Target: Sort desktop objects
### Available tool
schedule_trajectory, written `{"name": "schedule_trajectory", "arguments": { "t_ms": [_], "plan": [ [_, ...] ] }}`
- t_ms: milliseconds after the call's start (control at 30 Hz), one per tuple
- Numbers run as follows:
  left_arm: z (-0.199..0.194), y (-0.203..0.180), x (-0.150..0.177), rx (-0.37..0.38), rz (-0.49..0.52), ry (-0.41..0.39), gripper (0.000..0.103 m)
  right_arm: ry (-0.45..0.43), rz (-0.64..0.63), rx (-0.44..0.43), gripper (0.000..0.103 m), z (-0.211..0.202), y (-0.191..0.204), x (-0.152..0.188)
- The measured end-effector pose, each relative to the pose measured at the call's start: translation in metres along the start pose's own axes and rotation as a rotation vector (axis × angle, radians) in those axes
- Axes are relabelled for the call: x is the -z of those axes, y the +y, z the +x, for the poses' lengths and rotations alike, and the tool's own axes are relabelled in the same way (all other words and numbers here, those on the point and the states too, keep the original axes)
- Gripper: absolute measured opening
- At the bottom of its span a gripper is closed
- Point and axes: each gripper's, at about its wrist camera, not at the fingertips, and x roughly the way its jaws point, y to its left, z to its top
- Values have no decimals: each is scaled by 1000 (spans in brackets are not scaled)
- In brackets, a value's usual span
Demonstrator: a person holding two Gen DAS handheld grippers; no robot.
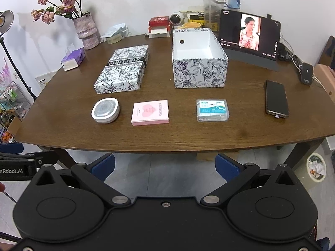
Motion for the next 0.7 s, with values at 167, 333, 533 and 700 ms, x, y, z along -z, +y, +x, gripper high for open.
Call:
{"name": "schedule_trajectory", "arguments": {
  "t_ms": [167,333,533,700],
  "plan": [
    [2,-3,2,8,17,23,103,15,-4,-13,103,2,1,1],
    [2,-4,4,7,15,27,103,23,-13,-29,103,1,-10,-2],
    [2,-4,8,3,4,33,103,35,-31,-39,103,6,9,7],
    [0,-3,12,-4,-13,38,103,42,-58,-54,103,7,10,6]
  ]
}}
